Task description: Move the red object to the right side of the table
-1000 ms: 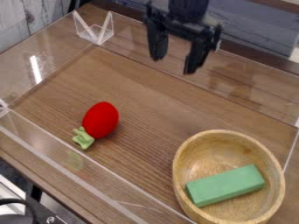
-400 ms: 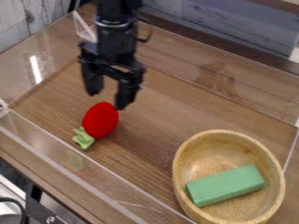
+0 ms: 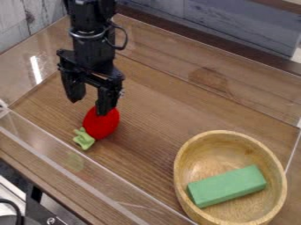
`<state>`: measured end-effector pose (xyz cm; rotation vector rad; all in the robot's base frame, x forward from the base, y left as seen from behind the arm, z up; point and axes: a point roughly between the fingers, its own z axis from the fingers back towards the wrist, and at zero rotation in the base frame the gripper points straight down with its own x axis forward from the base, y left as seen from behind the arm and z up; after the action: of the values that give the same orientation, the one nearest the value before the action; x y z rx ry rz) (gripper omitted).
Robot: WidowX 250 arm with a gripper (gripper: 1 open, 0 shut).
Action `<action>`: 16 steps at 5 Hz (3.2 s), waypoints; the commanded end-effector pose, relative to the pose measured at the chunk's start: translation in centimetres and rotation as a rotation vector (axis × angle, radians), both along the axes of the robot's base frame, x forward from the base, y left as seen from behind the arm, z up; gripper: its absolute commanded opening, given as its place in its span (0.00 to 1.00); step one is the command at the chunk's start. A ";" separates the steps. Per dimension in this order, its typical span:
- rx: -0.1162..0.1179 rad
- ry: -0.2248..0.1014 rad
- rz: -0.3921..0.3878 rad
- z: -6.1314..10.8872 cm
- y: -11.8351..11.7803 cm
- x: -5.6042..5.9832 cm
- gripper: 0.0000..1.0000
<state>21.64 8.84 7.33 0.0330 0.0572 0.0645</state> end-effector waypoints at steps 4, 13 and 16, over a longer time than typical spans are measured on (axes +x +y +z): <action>0.004 -0.024 0.052 -3.1 0.9 0.7 1.00; -0.037 -0.036 0.113 -3.5 0.9 1.6 1.00; -0.045 -0.077 0.123 -1.0 0.4 2.4 0.00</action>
<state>23.24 9.09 4.96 -0.0334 0.0363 0.1871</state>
